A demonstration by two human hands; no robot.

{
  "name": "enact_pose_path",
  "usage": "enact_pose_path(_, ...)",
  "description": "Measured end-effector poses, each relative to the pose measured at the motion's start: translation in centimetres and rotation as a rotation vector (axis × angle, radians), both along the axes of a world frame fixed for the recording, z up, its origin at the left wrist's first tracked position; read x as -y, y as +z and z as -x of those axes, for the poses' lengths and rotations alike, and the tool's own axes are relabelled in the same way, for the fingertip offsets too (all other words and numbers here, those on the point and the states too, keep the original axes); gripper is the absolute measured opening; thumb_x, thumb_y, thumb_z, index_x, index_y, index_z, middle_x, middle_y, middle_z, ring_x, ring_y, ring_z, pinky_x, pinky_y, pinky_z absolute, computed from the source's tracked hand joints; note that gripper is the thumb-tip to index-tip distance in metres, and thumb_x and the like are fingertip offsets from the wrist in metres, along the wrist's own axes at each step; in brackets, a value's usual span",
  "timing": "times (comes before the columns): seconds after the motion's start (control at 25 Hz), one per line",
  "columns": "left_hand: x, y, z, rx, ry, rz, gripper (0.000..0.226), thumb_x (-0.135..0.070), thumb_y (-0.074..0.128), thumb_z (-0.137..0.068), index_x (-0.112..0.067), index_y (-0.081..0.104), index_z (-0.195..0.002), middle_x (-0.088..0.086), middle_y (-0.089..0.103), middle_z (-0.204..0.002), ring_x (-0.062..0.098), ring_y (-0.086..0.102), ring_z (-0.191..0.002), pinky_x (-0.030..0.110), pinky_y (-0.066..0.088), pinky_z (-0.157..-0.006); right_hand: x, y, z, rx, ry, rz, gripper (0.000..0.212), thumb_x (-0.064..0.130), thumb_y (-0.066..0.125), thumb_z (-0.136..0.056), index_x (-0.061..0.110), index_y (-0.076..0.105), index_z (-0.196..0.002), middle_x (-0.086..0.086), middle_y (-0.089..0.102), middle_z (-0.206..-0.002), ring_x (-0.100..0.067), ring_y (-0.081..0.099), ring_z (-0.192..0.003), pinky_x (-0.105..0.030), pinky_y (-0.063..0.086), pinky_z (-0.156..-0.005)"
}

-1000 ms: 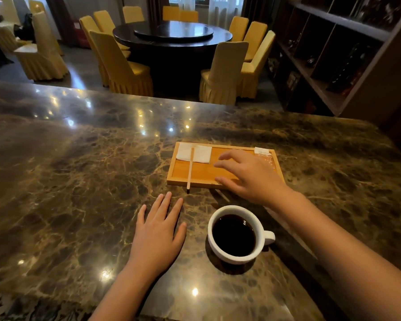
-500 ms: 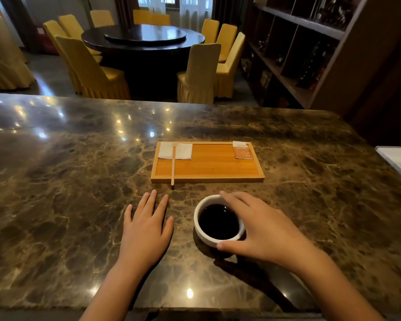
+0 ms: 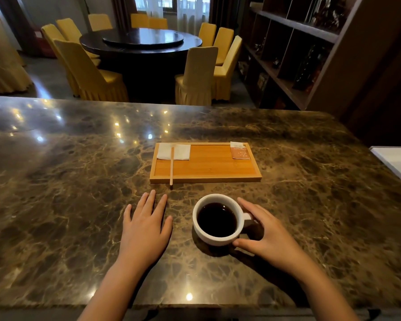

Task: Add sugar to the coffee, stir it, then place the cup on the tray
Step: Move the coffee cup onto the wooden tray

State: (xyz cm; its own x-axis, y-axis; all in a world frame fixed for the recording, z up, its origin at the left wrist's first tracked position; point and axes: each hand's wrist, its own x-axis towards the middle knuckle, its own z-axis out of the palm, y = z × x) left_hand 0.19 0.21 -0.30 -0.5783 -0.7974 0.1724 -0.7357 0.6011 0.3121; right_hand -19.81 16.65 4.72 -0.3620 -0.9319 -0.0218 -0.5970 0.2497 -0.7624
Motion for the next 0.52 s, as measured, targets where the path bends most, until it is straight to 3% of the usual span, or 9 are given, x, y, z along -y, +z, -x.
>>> enact_pose_path(0.08, 0.0, 0.0, 0.0, 0.004, -0.001, -0.003, 0.051, -0.043, 0.029, -0.093, -0.027, 0.02, -0.14, 0.005, 0.015, -0.151, 0.017, 0.003, -0.138, 0.048, 0.003, -0.111, -0.1, -0.1, 0.5, 0.051, -0.005, 0.021, 0.072, 0.017, 0.082, -0.067, 0.045, 0.043, -0.121, 0.018, 0.052, -0.124, 0.0, 0.049, -0.116, -0.024, 0.039, -0.099)
enact_pose_path(0.2, 0.1, 0.1, 0.0, 0.002, -0.001, -0.005, 0.051, -0.044, 0.028, -0.092, -0.027, 0.02, -0.141, 0.005, 0.014, -0.152, 0.017, 0.003, -0.138, 0.048, 0.003, -0.112, -0.1, -0.3, 1.2, 0.119, 0.007, 0.023, 0.051, 0.014, 0.08, -0.069, 0.045, 0.058, -0.103, 0.017, 0.067, -0.104, 0.0, 0.061, -0.098, -0.024, 0.049, -0.085)
enact_pose_path(0.4, 0.1, 0.0, 0.0, 0.019, 0.009, 0.0, 0.057, -0.049, 0.019, -0.087, -0.028, 0.02, -0.14, 0.004, 0.014, -0.151, 0.016, 0.004, -0.138, 0.047, 0.002, -0.111, 0.2, -1.0, 2.6, 0.282, 0.005, 0.072, 0.008, 0.015, 0.072, -0.078, 0.019, 0.07, -0.085, -0.009, 0.072, -0.079, -0.015, 0.066, -0.07, -0.03, 0.053, -0.064)
enact_pose_path(0.52, 0.0, 0.0, -0.1, 0.018, 0.015, 0.002, 0.06, -0.049, 0.018, -0.085, -0.028, 0.02, -0.14, 0.004, 0.015, -0.151, 0.016, 0.004, -0.138, 0.046, 0.002, -0.111, 0.3, -1.1, 2.7, 0.522, 0.036, 0.045, 0.015, 0.012, 0.065, -0.082, -0.001, 0.065, -0.088, -0.012, 0.069, -0.066, -0.019, 0.064, -0.059, -0.026, 0.052, -0.054)
